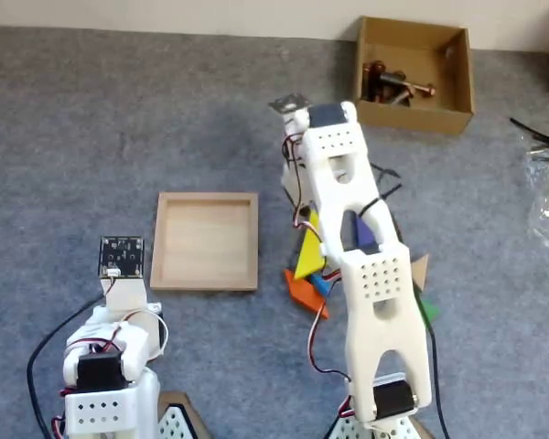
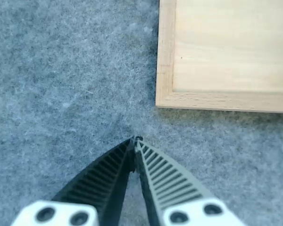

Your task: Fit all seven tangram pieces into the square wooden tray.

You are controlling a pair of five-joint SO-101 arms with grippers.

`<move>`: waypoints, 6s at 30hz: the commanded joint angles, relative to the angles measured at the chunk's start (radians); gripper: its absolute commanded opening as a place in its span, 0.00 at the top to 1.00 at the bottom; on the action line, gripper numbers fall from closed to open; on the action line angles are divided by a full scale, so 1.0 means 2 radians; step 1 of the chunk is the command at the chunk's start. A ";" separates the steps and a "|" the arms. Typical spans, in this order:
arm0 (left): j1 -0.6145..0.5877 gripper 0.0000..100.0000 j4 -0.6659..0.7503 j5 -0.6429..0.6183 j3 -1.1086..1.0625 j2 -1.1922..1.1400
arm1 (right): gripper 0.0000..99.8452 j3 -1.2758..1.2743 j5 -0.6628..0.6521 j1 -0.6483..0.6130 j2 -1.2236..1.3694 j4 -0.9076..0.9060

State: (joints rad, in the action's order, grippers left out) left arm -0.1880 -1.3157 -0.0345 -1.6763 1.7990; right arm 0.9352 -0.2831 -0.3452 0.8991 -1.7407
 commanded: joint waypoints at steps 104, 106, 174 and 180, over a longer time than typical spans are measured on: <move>-0.004 1.00 -0.004 -0.002 -0.010 -0.003 | 0.67 -0.385 0.465 -0.023 -0.188 0.171; -0.004 1.00 -0.004 -0.002 -0.010 -0.003 | 0.67 -0.386 0.460 -0.023 -0.188 0.171; -0.004 1.00 -0.004 -0.002 -0.010 -0.003 | 0.93 -0.314 0.120 0.003 -0.139 0.117; -0.004 1.00 -0.004 -0.002 -0.010 -0.003 | 0.93 -0.314 0.110 0.004 -0.139 0.118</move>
State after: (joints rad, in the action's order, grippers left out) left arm -0.1880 -1.3157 -0.0345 -1.6763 1.7990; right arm 0.2585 -0.0483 -0.3422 0.6276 -1.5044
